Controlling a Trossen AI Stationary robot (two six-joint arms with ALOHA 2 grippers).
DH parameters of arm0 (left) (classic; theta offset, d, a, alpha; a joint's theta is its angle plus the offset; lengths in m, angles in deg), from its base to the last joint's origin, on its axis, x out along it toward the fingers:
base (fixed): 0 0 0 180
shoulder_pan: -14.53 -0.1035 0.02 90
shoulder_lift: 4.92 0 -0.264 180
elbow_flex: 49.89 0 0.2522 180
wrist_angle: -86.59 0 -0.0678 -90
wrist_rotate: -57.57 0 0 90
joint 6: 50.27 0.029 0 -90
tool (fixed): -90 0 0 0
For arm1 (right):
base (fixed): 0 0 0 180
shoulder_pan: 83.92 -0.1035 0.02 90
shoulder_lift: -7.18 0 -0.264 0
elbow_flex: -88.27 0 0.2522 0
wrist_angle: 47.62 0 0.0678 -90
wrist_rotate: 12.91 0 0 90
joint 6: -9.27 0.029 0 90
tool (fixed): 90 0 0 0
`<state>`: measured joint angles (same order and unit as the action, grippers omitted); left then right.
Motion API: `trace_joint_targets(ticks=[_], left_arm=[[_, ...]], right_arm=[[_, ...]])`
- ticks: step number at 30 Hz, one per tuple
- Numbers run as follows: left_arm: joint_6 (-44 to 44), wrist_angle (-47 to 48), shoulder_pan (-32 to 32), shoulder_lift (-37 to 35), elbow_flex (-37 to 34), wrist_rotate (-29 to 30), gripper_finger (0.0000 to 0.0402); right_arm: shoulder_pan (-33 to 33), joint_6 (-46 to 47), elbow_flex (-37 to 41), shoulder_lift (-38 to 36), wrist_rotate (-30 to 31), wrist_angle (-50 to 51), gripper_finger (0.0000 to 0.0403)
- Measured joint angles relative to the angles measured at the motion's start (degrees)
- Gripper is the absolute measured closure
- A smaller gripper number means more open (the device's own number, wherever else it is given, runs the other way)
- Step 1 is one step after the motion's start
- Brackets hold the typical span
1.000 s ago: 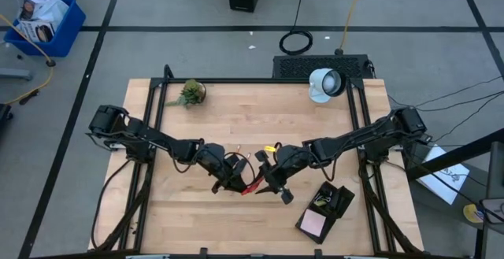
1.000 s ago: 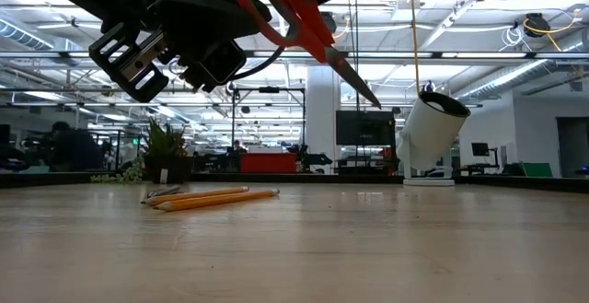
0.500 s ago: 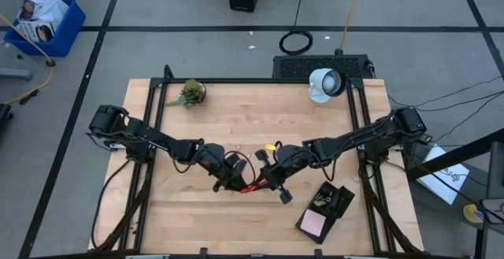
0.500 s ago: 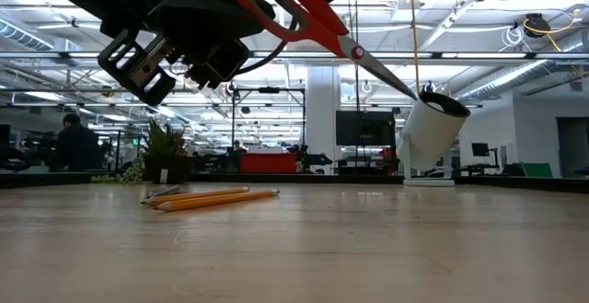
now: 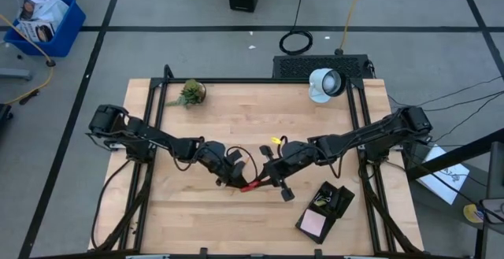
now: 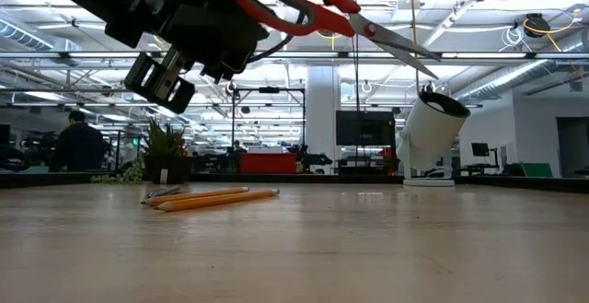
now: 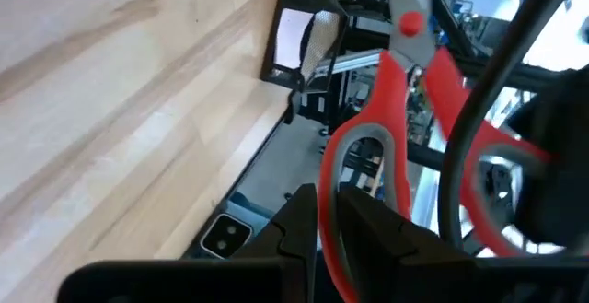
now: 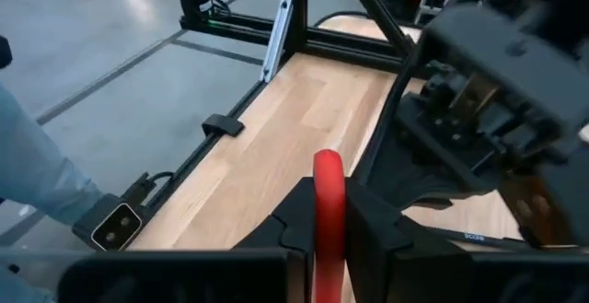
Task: Pick and place office supplies into organizer
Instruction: Put the orange scissors into the desk organizer
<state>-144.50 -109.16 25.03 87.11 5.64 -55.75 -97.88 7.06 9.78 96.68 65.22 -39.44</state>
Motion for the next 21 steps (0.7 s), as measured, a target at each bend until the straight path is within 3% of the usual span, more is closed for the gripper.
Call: trace_joint_targets(ticks=[5,15,21], left_arm=[[1.7,0.1,0.0,0.0,-0.1,0.0,0.0312],[1.3,-0.6,-1.0,0.0,-0.1,-1.4,0.0154],[5.8,-0.6,-3.4,-1.1,-0.2,-2.1,0.0121]], right_arm=[[0.0,0.3,0.0,-1.4,0.0,-0.5,0.0378],[-0.8,3.5,0.0,-1.8,-0.3,0.5,0.0376],[-2.0,4.5,0.0,-3.6,0.8,1.4,0.0377]])
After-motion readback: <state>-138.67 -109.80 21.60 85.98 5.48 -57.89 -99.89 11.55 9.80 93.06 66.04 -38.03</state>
